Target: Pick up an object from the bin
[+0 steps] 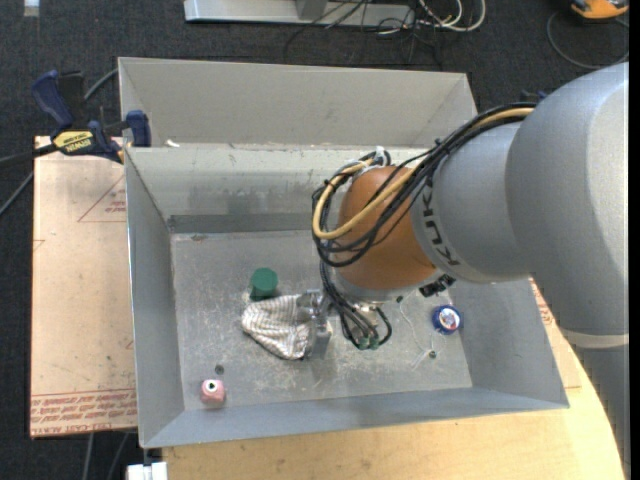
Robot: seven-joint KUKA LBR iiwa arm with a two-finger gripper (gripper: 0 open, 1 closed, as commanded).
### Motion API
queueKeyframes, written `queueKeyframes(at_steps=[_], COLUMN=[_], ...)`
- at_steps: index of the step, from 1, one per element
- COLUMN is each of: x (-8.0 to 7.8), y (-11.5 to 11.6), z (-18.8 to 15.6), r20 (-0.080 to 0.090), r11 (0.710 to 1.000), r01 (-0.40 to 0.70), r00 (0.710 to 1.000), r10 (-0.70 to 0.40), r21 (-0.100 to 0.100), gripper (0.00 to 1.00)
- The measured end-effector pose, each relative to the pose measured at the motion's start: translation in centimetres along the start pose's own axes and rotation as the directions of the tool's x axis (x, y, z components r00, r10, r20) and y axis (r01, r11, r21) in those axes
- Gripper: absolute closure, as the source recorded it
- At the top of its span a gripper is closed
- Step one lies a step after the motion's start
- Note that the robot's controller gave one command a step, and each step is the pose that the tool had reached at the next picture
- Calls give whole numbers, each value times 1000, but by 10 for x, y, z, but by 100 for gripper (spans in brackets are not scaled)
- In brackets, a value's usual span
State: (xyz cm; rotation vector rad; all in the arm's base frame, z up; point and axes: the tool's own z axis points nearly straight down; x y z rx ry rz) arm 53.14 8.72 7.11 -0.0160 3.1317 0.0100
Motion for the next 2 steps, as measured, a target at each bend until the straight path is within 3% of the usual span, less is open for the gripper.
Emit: queueKeyframes(at_steps=[2], x=[0], y=[0], z=[0], r20=[0], r11=[1000], r01=[0], r00=[1000], r10=[0], r21=[0], gripper=[100])
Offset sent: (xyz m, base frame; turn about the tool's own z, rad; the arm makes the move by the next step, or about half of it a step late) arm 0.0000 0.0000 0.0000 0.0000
